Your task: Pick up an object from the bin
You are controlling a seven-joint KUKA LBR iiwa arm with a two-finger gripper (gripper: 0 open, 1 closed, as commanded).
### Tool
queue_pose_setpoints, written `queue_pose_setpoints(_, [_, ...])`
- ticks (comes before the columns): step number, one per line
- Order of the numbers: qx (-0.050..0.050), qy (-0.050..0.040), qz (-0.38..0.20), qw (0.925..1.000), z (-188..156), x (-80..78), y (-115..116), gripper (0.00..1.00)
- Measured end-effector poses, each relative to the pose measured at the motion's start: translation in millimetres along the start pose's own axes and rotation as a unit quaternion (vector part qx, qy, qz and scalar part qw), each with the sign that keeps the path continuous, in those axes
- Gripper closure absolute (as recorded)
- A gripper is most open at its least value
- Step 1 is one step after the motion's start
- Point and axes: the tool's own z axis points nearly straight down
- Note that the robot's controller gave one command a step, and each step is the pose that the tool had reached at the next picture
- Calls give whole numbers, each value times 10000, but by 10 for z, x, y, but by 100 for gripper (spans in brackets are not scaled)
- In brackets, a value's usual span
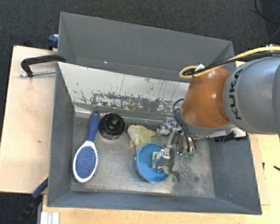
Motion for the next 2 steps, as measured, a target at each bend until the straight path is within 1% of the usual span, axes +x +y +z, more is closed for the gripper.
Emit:
queue_pose_setpoints(1, [-5,33,-3,10000,-27,10,5,100])
queue_pose_setpoints(2, [4,-63,124,9999,-1447,23,-68,100])
